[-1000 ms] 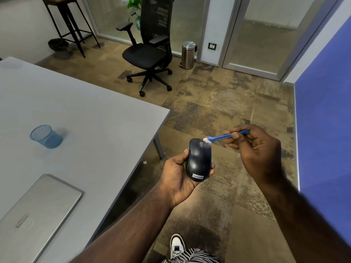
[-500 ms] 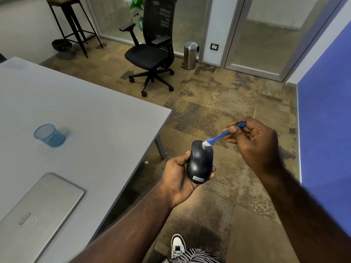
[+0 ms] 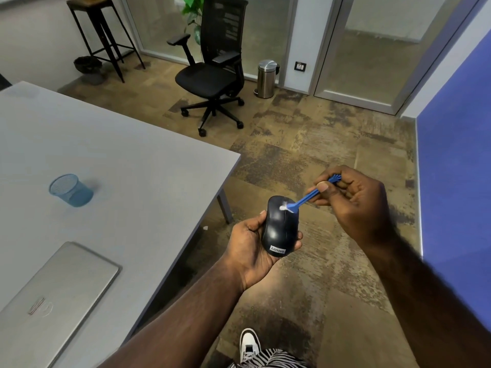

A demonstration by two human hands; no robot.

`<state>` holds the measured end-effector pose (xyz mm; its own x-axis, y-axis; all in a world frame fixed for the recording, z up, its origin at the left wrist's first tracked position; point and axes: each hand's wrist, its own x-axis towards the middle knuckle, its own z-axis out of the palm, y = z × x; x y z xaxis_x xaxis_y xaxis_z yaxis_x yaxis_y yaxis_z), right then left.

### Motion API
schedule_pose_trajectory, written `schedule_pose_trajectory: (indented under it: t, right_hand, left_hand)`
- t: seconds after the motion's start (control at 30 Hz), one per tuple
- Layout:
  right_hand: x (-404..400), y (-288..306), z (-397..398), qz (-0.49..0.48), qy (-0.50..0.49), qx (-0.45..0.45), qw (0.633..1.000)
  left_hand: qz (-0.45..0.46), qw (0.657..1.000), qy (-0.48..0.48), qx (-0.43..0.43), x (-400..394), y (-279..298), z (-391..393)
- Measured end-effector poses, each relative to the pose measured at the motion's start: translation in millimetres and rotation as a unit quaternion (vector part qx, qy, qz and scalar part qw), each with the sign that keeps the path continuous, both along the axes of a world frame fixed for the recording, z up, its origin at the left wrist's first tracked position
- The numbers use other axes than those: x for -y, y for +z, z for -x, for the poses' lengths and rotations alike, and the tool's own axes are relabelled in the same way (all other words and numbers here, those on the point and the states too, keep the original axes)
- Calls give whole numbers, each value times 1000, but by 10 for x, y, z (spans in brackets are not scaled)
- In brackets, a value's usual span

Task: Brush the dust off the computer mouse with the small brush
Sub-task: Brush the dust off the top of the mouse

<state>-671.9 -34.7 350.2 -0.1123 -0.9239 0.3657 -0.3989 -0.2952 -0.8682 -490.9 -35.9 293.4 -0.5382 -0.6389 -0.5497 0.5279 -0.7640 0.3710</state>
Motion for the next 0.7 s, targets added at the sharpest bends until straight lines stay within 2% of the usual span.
schedule_pose_trajectory:
  t: [0.17,0.3,0.43,0.57,0.7]
  right_hand:
    - [48,-29,18,10,-45,-15,999]
    - [23,4,11,3,-12,-21,1000]
    - [72,4,35,14,-47,-34,998]
    - [45,19,28,8,1,-26,1000]
    - [87,23,22,12,-23,-6,1000]
  left_hand:
    - [3,1000,-3,-3,-16,-4,-3]
    - [2,1000,-1,-4,-3,13,-10]
    - [-1,1000,-2,-7,-11,6,-10]
    - [-1,1000,1,-7,13,22,-4]
    - [-1,1000,2,-5,15,9,-9]
